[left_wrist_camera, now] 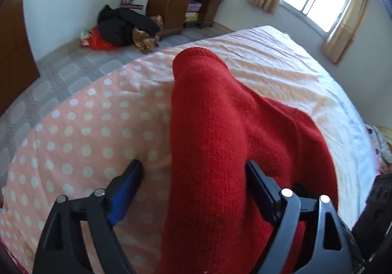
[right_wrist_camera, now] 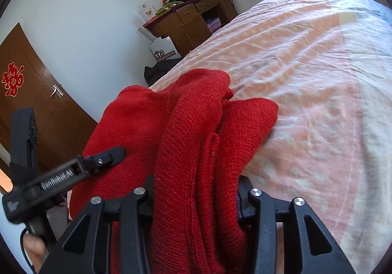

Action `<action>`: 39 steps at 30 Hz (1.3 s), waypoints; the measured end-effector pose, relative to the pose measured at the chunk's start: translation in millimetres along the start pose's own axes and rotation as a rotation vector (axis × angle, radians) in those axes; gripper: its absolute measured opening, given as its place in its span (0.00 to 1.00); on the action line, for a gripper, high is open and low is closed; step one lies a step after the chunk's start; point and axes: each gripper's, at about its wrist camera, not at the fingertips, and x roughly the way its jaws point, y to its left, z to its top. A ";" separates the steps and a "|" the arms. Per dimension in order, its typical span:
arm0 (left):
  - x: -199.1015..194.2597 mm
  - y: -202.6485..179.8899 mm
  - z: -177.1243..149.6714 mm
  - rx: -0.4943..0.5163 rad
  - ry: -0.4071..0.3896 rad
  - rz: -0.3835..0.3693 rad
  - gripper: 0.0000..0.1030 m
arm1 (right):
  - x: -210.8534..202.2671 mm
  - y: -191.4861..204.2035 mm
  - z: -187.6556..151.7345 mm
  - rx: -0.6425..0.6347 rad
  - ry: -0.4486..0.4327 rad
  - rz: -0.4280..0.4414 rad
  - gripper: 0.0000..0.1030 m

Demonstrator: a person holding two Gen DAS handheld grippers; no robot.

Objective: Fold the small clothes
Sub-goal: 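Grasp the sweater bundle with both grippers and lift it off the bed, then lower the held sweater onto the pink sheet and open both grippers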

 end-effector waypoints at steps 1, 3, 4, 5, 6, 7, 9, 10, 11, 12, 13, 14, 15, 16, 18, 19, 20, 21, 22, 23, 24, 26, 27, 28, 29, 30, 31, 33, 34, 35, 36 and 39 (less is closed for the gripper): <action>-4.4 -0.4 -1.1 0.007 0.000 -0.001 0.85 | -2.2 -0.4 -0.5 0.000 0.000 -0.004 0.50; -17.7 2.2 -6.5 0.002 -0.023 0.000 0.85 | -10.2 -1.9 -3.2 0.009 -0.002 -0.011 0.52; -29.3 4.8 -12.3 -0.005 -0.053 -0.001 0.85 | -18.2 -2.5 -5.5 0.016 -0.012 -0.013 0.52; -39.4 6.6 -18.1 -0.003 -0.083 0.005 0.85 | -26.3 -2.2 -8.7 0.018 -0.026 -0.021 0.52; -45.8 7.1 -23.2 0.003 -0.105 0.016 0.84 | -35.4 -0.9 -12.6 0.017 -0.048 -0.037 0.52; -52.8 7.6 -30.2 0.016 -0.124 0.036 0.84 | -43.0 0.3 -15.9 0.014 -0.066 -0.053 0.52; -59.8 5.3 -41.1 0.046 -0.143 0.062 0.84 | -59.6 5.3 -23.4 0.007 -0.114 -0.104 0.52; -63.9 3.2 -45.9 0.061 -0.157 0.072 0.84 | -68.8 10.5 -27.9 -0.011 -0.142 -0.135 0.51; -68.5 0.5 -50.6 0.078 -0.175 0.084 0.84 | -74.7 15.7 -30.7 -0.032 -0.159 -0.159 0.48; -70.4 0.6 -51.1 0.090 -0.190 0.094 0.84 | -82.5 26.1 -35.3 -0.080 -0.180 -0.188 0.36; -73.8 -1.6 -52.7 0.101 -0.208 0.105 0.84 | -87.3 35.2 -38.7 -0.121 -0.191 -0.203 0.28; -76.2 -3.2 -55.1 0.108 -0.220 0.113 0.84 | -89.2 40.8 -38.6 -0.144 -0.197 -0.208 0.27; -78.3 -7.2 -58.8 0.117 -0.228 0.123 0.84 | -93.1 49.5 -42.3 -0.179 -0.199 -0.201 0.27; -75.7 -5.9 -55.3 0.121 -0.226 0.127 0.84 | -95.3 52.7 -45.3 -0.194 -0.194 -0.191 0.26; -69.2 -11.6 -55.0 0.133 -0.204 0.135 0.84 | -95.7 61.1 -53.1 -0.219 -0.167 -0.163 0.26; -64.9 -13.9 -55.8 0.139 -0.192 0.143 0.84 | -93.8 63.4 -55.9 -0.229 -0.156 -0.157 0.26; -61.7 -15.8 -57.2 0.146 -0.183 0.154 0.84 | -90.6 65.2 -58.7 -0.244 -0.145 -0.152 0.26; -58.2 -18.2 -58.4 0.155 -0.174 0.171 0.84 | -86.3 66.8 -63.8 -0.257 -0.125 -0.161 0.26; -56.7 -19.3 -59.7 0.160 -0.171 0.179 0.84 | -82.5 66.8 -66.3 -0.260 -0.108 -0.171 0.26; -53.8 -21.2 -59.7 0.165 -0.166 0.185 0.84 | -77.2 64.4 -68.6 -0.257 -0.084 -0.185 0.26; -54.8 -21.6 -62.8 0.167 -0.164 0.185 0.84 | -72.0 61.8 -68.8 -0.251 -0.066 -0.200 0.26; -54.6 -24.0 -65.0 0.173 -0.160 0.190 0.84 | -67.7 57.8 -69.5 -0.245 -0.053 -0.215 0.24; -52.6 -25.3 -64.7 0.179 -0.156 0.197 0.84 | -66.7 56.3 -69.0 -0.246 -0.050 -0.225 0.24; -50.7 -26.1 -64.2 0.181 -0.152 0.201 0.84 | -65.7 55.1 -68.0 -0.248 -0.044 -0.235 0.24; -51.0 -27.2 -65.4 0.180 -0.150 0.203 0.84 | -64.4 54.4 -66.1 -0.249 -0.039 -0.242 0.24; -49.4 -26.8 -64.1 0.176 -0.148 0.203 0.84 | -62.2 54.0 -63.3 -0.252 -0.034 -0.250 0.24; -48.7 -27.9 -65.3 0.173 -0.146 0.201 0.84 | -60.0 54.1 -61.7 -0.256 -0.031 -0.259 0.24; -44.6 -28.3 -66.4 0.162 -0.134 0.195 0.85 | -55.2 54.2 -58.2 -0.268 -0.029 -0.275 0.24; -43.1 -27.4 -66.0 0.151 -0.127 0.187 0.85 | -52.7 54.0 -56.4 -0.273 -0.028 -0.281 0.24; -42.1 -27.2 -65.6 0.143 -0.123 0.180 0.85 | -49.5 53.3 -53.7 -0.275 -0.026 -0.284 0.24; -40.1 -25.9 -64.4 0.132 -0.115 0.169 0.87 | -47.1 53.1 -51.6 -0.274 -0.025 -0.284 0.24; -35.8 -25.8 -65.5 0.117 -0.108 0.170 0.93 | -40.0 49.1 -43.5 -0.263 -0.017 -0.287 0.24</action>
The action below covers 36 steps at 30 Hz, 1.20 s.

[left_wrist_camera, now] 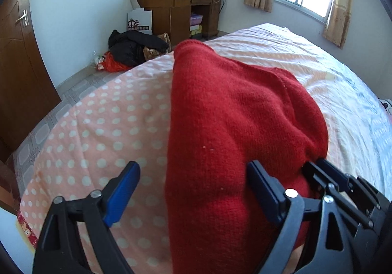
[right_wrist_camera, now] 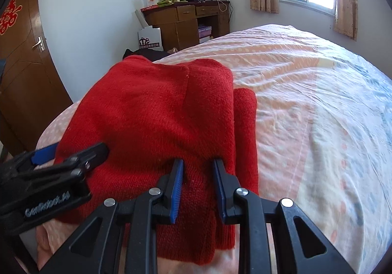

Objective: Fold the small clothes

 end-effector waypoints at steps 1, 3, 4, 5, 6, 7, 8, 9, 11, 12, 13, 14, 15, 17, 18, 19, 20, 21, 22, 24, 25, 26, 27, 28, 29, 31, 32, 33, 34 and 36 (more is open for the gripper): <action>0.5 0.2 -0.4 -0.002 0.001 0.001 0.93 | 1.6 -0.5 2.0 0.002 0.003 -0.002 0.24; -1.0 -0.2 -2.3 -0.002 0.006 -0.003 0.93 | 3.6 -1.7 4.4 0.010 0.007 -0.003 0.24; -2.7 -0.8 -4.0 0.002 0.010 -0.005 0.93 | 3.9 -2.5 4.6 0.013 0.007 -0.002 0.24; -5.4 -1.5 -5.4 0.007 0.013 -0.005 0.93 | 3.2 -2.4 4.2 0.013 0.007 0.001 0.24; -8.5 -2.1 -8.1 0.016 0.013 -0.004 0.93 | 1.4 -2.4 3.1 0.011 0.008 0.001 0.24; -11.6 -2.8 -11.5 0.027 0.011 0.000 0.93 | -1.5 -2.0 1.3 0.005 0.008 -0.001 0.24; -13.6 -2.8 -14.2 0.035 0.010 0.003 0.93 | -5.2 -0.8 -1.3 -0.004 0.006 -0.004 0.24; -16.3 -3.4 -17.1 0.043 0.008 0.008 0.93 | -9.6 0.4 -4.7 -0.012 0.001 -0.008 0.24; -23.1 -2.4 -22.0 0.052 -0.003 0.001 0.92 | -18.5 1.3 -11.0 -0.016 -0.014 -0.011 0.24; -28.2 -1.9 -24.5 0.055 -0.014 -0.004 0.92 | -28.6 2.0 -16.6 -0.008 -0.030 0.001 0.26; -31.5 -1.4 -25.5 0.060 -0.022 -0.010 0.91 | -37.2 2.0 -20.9 0.003 -0.046 0.021 0.26; -36.2 -2.4 -27.6 0.068 -0.032 -0.016 0.91 | -46.2 1.7 -24.9 0.017 -0.067 0.042 0.27; -41.2 -4.0 -30.4 0.079 -0.041 -0.019 0.91 | -60.6 1.3 -32.3 0.034 -0.103 0.057 0.30; -49.7 -9.0 -35.6 0.107 -0.052 -0.012 0.91 | -76.4 1.2 -40.4 0.050 -0.136 0.047 0.50; -53.0 -10.6 -37.1 0.117 -0.058 -0.011 0.91 | -83.9 0.0 -44.6 0.064 -0.149 0.033 0.63; -56.7 -11.9 -39.0 0.128 -0.064 -0.010 0.91 | -93.5 -2.7 -49.3 0.085 -0.169 0.027 0.65; -60.7 -14.8 -41.5 0.137 -0.067 -0.006 0.91 | -100.1 -4.8 -52.5 0.099 -0.184 0.031 0.65; -64.7 -16.2 -43.2 0.143 -0.070 -0.002 0.92 | -105.6 -6.7 -54.7 0.109 -0.189 0.030 0.65; -68.7 -17.2 -45.9 0.145 -0.073 -0.003 0.92 | -109.4 -7.9 -56.4 0.116 -0.189 0.025 0.65; -78.1 -16.9 -50.2 0.139 -0.078 -0.012 0.92 | -116.4 -10.9 -59.8 0.131 -0.185 0.018 0.65; -81.3 -16.3 -51.2 0.135 -0.082 -0.017 0.92 | -119.9 -12.2 -62.2 0.135 -0.187 0.018 0.65; -84.9 -15.6 -52.4 0.130 -0.085 -0.022 0.92 | -124.1 -13.9 -63.9 0.139 -0.192 0.013 0.65; -91.3 -14.8 -54.6 0.127 -0.089 -0.025 0.92 | -129.8 -14.1 -67.3 0.141 -0.199 0.000 0.65; -94.5 -14.2 -55.4 0.127 -0.092 -0.027 0.92 | -133.9 -14.8 -69.8 0.141 -0.202 -0.005 0.65; -99.2 -13.9 -56.2 0.129 -0.098 -0.030 0.93 | -137.8 -15.9 -71.7 0.141 -0.204 -0.007 0.65; -110.5 -12.0 -58.2 0.136 -0.122 -0.025 0.96 | -148.6 -15.2 -76.1 0.144 -0.210 -0.016 0.65; -119.0 -10.8 -60.0 0.140 -0.142 -0.016 0.98 | -152.7 -15.4 -77.2 0.147 -0.216 -0.019 0.65; -124.3 -10.1 -61.9 0.142 -0.155 -0.013 1.00 | -158.7 -13.8 -80.4 0.150 -0.223 -0.021 0.66; -129.2 -8.8 -63.0 0.144 -0.167 -0.013 1.00 | -165.5 -12.4 -82.0 0.154 -0.235 -0.020 0.66; -143.0 -5.2 -66.0 0.148 -0.191 -0.017 1.00 | -178.9 -9.1 -85.0 0.153 -0.259 -0.020 0.66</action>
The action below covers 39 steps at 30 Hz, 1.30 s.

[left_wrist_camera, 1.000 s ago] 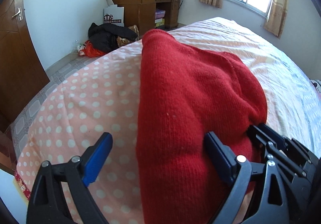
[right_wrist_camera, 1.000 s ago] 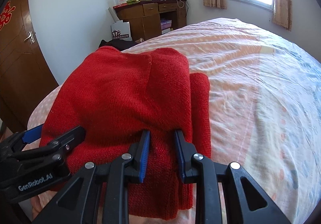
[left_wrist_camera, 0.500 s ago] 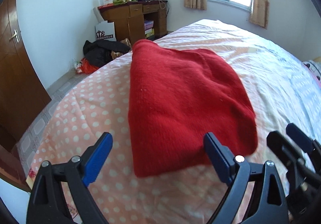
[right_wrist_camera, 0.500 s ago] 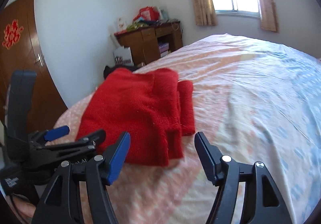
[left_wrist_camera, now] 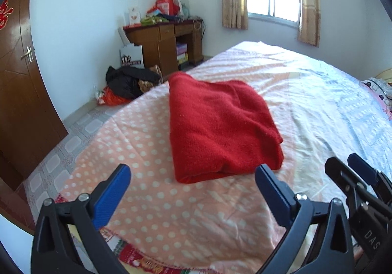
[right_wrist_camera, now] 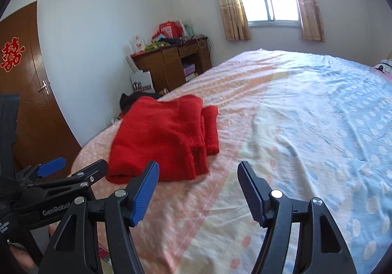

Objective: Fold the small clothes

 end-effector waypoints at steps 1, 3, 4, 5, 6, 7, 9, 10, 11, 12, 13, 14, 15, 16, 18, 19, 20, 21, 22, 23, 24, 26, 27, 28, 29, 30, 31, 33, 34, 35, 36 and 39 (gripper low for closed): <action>-5.9 2.0 -1.1 0.000 -0.009 0.002 1.00 | -5.3 1.8 0.8 -0.003 -0.008 -0.003 0.66; -18.6 7.0 -1.2 -0.009 -0.031 0.003 1.00 | -20.3 7.1 3.1 -0.014 -0.033 -0.009 0.66; -24.0 9.4 -1.4 -0.013 -0.039 0.005 1.00 | -26.7 9.3 4.1 -0.018 -0.045 -0.011 0.66; -29.7 11.7 -1.7 -0.016 -0.047 0.008 1.00 | -33.9 11.5 5.1 -0.021 -0.059 -0.015 0.66; -36.0 14.7 -1.6 -0.020 -0.057 0.012 1.00 | -44.6 14.9 6.9 -0.027 -0.080 -0.023 0.66; -40.7 16.9 -1.6 -0.024 -0.067 0.014 1.00 | -51.2 16.4 8.0 -0.031 -0.094 -0.029 0.68; -54.6 21.4 -2.7 -0.026 -0.096 0.026 1.00 | -68.2 23.7 10.8 -0.041 -0.125 -0.043 0.73; -56.7 21.4 -2.7 -0.023 -0.104 0.029 1.00 | -74.6 25.9 12.0 -0.045 -0.138 -0.043 0.73; -62.9 22.5 -3.7 -0.017 -0.117 0.036 1.00 | -81.3 28.7 13.2 -0.049 -0.152 -0.043 0.73; -66.8 23.5 -4.5 -0.012 -0.125 0.040 1.00 | -88.0 31.1 14.1 -0.052 -0.167 -0.043 0.73; -70.8 24.4 -5.5 -0.007 -0.133 0.044 1.00 | -95.4 33.8 15.1 -0.054 -0.183 -0.044 0.73; -75.8 25.4 -6.4 -0.001 -0.141 0.048 1.00 | -99.6 35.7 16.6 -0.053 -0.194 -0.045 0.73; -80.2 26.4 -7.5 -0.001 -0.149 0.048 1.00 | -107.0 38.8 17.7 -0.054 -0.210 -0.042 0.73; -83.3 26.3 -8.0 -0.004 -0.156 0.048 1.00 | -111.7 40.9 18.3 -0.056 -0.221 -0.038 0.74; -93.2 27.2 -5.1 -0.020 -0.173 0.038 1.00 | -122.8 46.0 20.4 -0.061 -0.249 -0.037 0.74; -97.0 27.7 -3.4 -0.020 -0.183 0.025 1.00 | -128.4 47.8 21.0 -0.063 -0.262 -0.037 0.74; -99.4 27.3 -3.2 -0.018 -0.190 0.021 1.00 | -134.1 49.6 21.8 -0.066 -0.279 -0.036 0.74; -103.3 26.1 -2.8 -0.012 -0.203 0.025 1.00 | -140.7 51.7 22.8 -0.072 -0.301 -0.037 0.74; -105.9 25.3 -2.9 -0.009 -0.210 0.032 1.00 | -145.5 53.5 23.3 -0.077 -0.320 -0.039 0.75; -108.3 25.0 -2.8 -0.006 -0.222 0.040 1.00 | -150.1 54.7 23.7 -0.079 -0.337 -0.043 0.76; -110.7 24.6 -2.4 -0.005 -0.234 0.049 1.00 | -153.1 54.5 24.4 -0.077 -0.351 -0.046 0.79; -114.0 24.6 -2.6 -0.008 -0.249 0.055 1.00 | -161.4 53.6 23.7 -0.067 -0.391 -0.052 0.80; -114.7 24.6 -2.5 -0.010 -0.253 0.057 1.00 | -163.8 54.0 23.4 -0.066 -0.405 -0.049 0.81; -115.0 24.3 -2.4 -0.009 -0.257 0.061 1.00 | -165.7 54.1 23.1 -0.066 -0.415 -0.057 0.81; -114.9 23.6 -2.6 -0.004 -0.262 0.069 1.00 | -166.6 53.9 23.2 -0.066 -0.418 -0.063 0.81; -115.7 22.3 -2.9 0.001 -0.266 0.079 1.00 | -167.0 53.5 23.3 -0.062 -0.417 -0.067 0.81; -116.5 20.8 -3.9 0.008 -0.271 0.093 1.00 | -167.6 53.1 22.8 -0.057 -0.417 -0.067 0.81; -116.7 17.7 -4.6 0.028 -0.283 0.124 1.00 | -168.4 51.1 22.0 -0.037 -0.417 -0.067 0.81; -117.0 16.2 -4.8 0.033 -0.289 0.134 1.00 | -168.3 50.2 22.1 -0.030 -0.417 -0.067 0.81; -118.5 15.3 -5.7 0.035 -0.294 0.139 1.00 | -168.4 48.7 22.3 -0.026 -0.416 -0.067 0.81; -119.7 14.9 -6.0 0.037 -0.300 0.141 1.00 | -168.9 47.7 22.1 -0.022 -0.416 -0.068 0.81; -122.8 15.4 -4.7 0.033 -0.304 0.132 1.00 | -169.5 45.6 22.4 -0.013 -0.420 -0.071 0.81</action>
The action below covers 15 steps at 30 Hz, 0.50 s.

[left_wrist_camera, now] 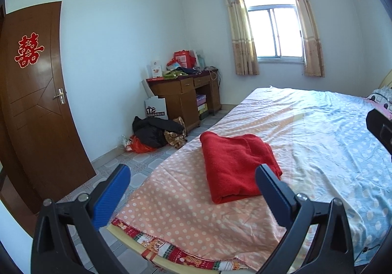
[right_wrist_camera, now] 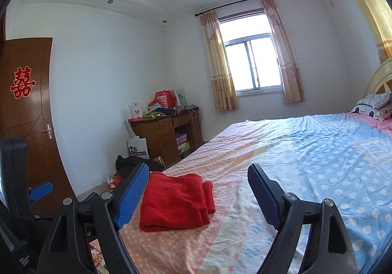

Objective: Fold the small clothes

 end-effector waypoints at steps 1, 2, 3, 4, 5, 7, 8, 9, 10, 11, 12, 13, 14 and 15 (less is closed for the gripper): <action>-0.5 0.2 0.7 -0.003 -0.002 -0.001 1.00 | -0.8 -0.2 0.1 0.003 -0.004 -0.001 0.81; -0.8 0.9 0.9 -0.003 -0.004 -0.001 1.00 | -1.3 -0.3 0.4 0.005 -0.007 -0.002 0.81; -1.3 1.6 1.6 -0.001 -0.007 0.000 1.00 | -1.8 0.3 -0.2 0.007 -0.008 -0.004 0.81; -1.9 0.6 1.2 0.001 -0.008 0.002 1.00 | -1.7 0.5 0.0 0.010 -0.011 -0.006 0.81; -2.3 0.7 1.6 0.001 -0.008 0.003 1.00 | -2.3 0.8 0.0 0.011 -0.012 -0.007 0.81; -2.2 0.7 1.8 -0.001 -0.007 0.000 1.00 | -2.4 1.2 0.5 0.011 -0.013 -0.008 0.81; -3.0 0.9 2.4 -0.004 -0.006 -0.003 1.00 | -2.7 0.8 0.6 0.010 -0.015 -0.009 0.81; -3.8 1.8 3.3 -0.009 -0.007 -0.008 1.00 | -3.5 1.3 0.5 0.010 -0.017 -0.010 0.81; -4.4 2.5 4.3 -0.014 -0.009 -0.012 1.00 | -3.1 0.2 0.8 0.010 -0.019 -0.010 0.81; -5.3 3.2 4.8 -0.017 -0.012 -0.016 1.00 | -2.7 -0.2 1.2 0.010 -0.019 -0.010 0.81; -5.8 3.3 5.6 -0.015 -0.013 -0.016 1.00 | -2.6 -0.2 1.0 0.009 -0.017 -0.010 0.81; -5.8 3.1 6.1 -0.011 -0.014 -0.014 1.00 | -2.5 0.0 0.7 0.009 -0.016 -0.011 0.81; -6.1 2.7 6.8 -0.006 -0.014 -0.008 1.00 | -2.4 -0.5 0.8 0.008 -0.014 -0.012 0.81; -6.2 2.5 7.0 -0.004 -0.014 -0.005 1.00 | -2.4 -0.7 0.8 0.008 -0.011 -0.012 0.81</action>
